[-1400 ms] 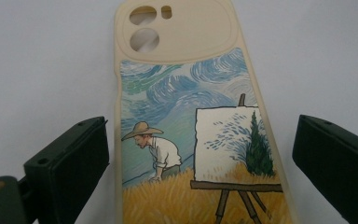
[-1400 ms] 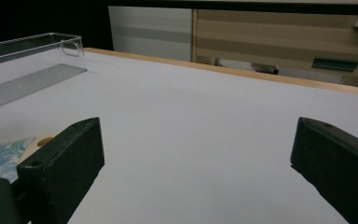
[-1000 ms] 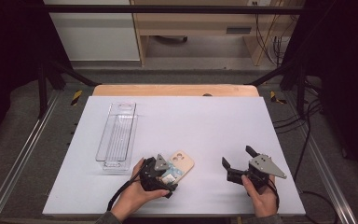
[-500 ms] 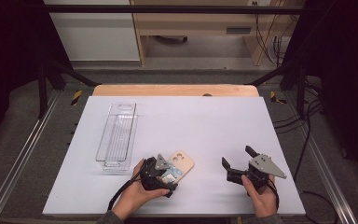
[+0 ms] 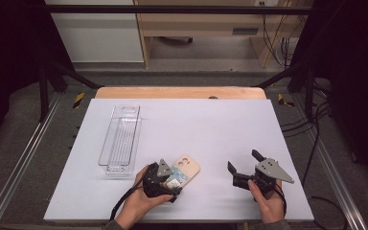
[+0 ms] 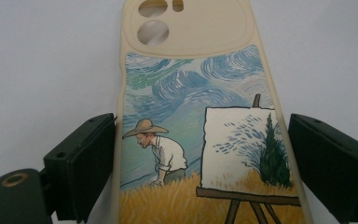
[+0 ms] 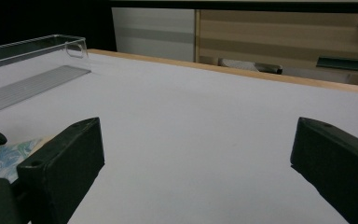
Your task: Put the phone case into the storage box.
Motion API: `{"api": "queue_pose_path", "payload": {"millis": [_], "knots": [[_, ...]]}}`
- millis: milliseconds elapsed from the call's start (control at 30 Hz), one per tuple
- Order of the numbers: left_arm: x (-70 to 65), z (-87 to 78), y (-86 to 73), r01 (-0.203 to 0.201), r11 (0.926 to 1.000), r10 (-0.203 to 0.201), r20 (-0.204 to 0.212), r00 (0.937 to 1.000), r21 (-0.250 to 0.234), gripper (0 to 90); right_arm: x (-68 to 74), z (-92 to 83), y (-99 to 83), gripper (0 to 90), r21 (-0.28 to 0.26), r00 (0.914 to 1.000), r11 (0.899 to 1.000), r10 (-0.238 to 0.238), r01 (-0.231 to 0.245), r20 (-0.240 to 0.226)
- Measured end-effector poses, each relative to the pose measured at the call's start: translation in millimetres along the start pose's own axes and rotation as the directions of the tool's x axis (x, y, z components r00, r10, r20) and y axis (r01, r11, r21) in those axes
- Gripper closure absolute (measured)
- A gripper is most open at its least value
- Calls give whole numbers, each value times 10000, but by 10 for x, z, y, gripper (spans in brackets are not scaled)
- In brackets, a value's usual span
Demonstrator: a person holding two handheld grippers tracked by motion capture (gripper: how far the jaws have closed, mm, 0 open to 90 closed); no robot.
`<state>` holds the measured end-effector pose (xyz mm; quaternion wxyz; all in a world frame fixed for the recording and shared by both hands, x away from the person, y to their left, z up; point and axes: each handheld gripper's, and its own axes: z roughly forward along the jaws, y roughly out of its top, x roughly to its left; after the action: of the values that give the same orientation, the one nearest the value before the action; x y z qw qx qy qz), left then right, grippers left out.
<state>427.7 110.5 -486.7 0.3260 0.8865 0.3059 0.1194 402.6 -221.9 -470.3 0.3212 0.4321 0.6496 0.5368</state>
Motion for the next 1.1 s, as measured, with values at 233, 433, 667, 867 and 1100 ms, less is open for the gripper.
{"api": "queue_pose_path", "payload": {"millis": [233, 433, 667, 867, 1100], "knots": [[23, -25, -5, -40, 9979, 47, 111, 9999, -646, 107, 26, 16, 1, 30, 8, 10000, 10000, -35, 35, -40], [70, -68, 24, 90, 9892, -64, 178, 9998, -1465, 109, 61, 45, 7, 30, 26, 10000, 10000, -66, 66, -73], [103, -93, 73, 33, 9740, -1, 139, 9999, -2265, 109, 100, 66, 26, 30, -2, 9999, 10000, -60, 60, -162], [111, -114, 180, -276, 9562, 270, -62, 9996, -2915, 109, 130, 113, 62, 31, 36, 9996, 10000, -14, 15, -288], [147, -159, 308, -377, 9337, 307, -253, 9992, -3560, 109, 146, 143, 93, 31, 39, 9993, 9996, 280, -279, -257]]}}
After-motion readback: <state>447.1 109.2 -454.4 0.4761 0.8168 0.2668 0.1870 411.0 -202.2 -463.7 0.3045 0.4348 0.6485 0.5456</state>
